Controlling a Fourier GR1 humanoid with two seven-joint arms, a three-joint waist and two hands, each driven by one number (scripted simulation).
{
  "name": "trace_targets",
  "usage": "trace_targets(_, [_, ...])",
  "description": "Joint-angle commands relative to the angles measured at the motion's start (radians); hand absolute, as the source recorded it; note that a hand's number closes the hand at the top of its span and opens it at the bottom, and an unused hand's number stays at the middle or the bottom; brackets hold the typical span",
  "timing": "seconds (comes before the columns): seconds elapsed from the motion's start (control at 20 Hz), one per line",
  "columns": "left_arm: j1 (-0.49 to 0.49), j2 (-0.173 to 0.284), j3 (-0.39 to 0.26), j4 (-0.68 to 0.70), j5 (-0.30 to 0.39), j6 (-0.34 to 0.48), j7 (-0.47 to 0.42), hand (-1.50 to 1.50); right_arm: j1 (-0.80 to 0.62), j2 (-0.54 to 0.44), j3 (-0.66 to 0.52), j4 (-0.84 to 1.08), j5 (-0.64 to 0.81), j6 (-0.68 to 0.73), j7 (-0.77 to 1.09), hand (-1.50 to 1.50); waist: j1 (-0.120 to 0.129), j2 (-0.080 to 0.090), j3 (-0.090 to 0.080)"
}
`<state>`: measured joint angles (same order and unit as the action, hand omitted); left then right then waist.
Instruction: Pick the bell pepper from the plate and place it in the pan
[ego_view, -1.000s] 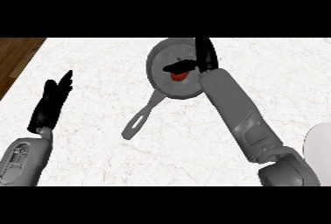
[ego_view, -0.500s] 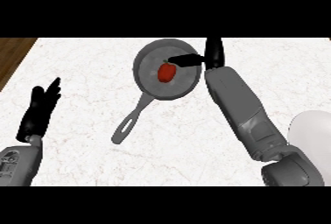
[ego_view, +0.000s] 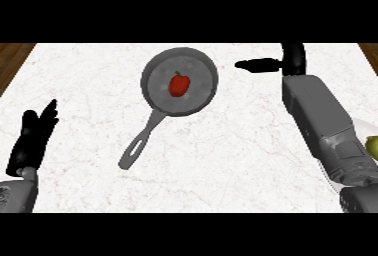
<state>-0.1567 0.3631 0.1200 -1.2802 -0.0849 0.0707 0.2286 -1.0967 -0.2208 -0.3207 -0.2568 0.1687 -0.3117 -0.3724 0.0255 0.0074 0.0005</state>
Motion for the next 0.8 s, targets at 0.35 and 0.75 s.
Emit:
trace_targets(0.35, [0.062, -0.025, 0.001, -0.088, -0.009, -0.002, 0.042, 0.00, 0.146, -0.220, 0.006, -0.087, -0.032, 0.309, -0.016, -1.50, -0.013, -0.006, 0.000])
trace_targets(0.75, [0.026, -0.054, 0.001, -0.070, -0.046, 0.030, 0.060, 0.00, 0.252, -0.335, 0.017, -0.190, -0.053, 0.468, -0.009, -1.50, -0.023, -0.008, 0.000])
